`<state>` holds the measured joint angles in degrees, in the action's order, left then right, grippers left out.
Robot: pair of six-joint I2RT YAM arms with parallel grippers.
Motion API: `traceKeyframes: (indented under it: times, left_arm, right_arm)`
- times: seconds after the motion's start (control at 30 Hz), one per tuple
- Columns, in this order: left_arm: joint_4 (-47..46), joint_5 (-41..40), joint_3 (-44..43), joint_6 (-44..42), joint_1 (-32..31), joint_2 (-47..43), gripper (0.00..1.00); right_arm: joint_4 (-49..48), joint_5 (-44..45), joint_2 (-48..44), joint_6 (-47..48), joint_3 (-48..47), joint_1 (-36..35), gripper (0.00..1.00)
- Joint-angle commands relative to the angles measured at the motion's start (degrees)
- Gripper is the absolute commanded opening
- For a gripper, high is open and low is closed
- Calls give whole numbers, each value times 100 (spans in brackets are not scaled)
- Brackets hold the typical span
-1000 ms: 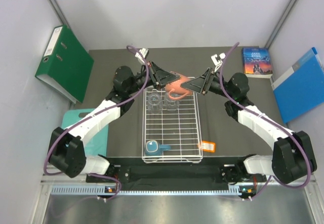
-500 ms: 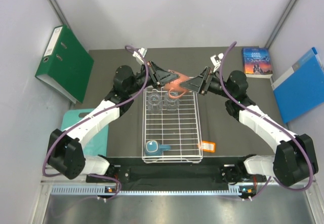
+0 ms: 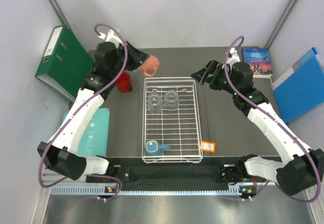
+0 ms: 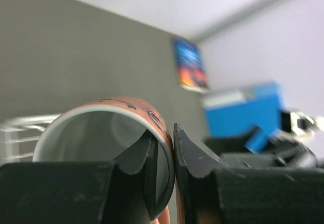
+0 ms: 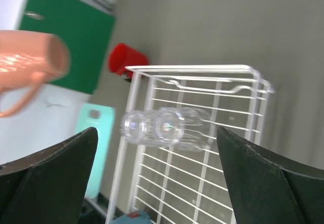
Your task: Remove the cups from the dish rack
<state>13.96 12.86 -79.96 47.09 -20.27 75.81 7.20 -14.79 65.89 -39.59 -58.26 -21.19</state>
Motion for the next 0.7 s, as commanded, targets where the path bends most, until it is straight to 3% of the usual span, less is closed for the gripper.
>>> traceKeyframes:
  times: [0.0,0.1,0.2,0.3,0.47,0.67]
  left_arm:
    - [2493,-2092,-1308,-1087,-21,407,0]
    - [3514,-3252,-1540,-1290,-21,794,0]
    - [3684,-4193,-1269,-1614,23,751,0]
    - [3737,-4537,-1136,-1835,329,812,0]
    - [3378,-4126,-934,-1791,1164,979,0]
    - [3176,-3555,-1004,-1686,1675,1690,0]
  right_arm:
    - [1151,880,152,602,-414,36,100]
    - [1275,977,170,698,-406,36,100]
    - [1257,978,135,751,-353,27,100]
    - [1240,978,161,804,-326,27,100]
    - [1196,872,232,769,-300,-25,99]
    - [1196,837,284,760,-309,-69,99]
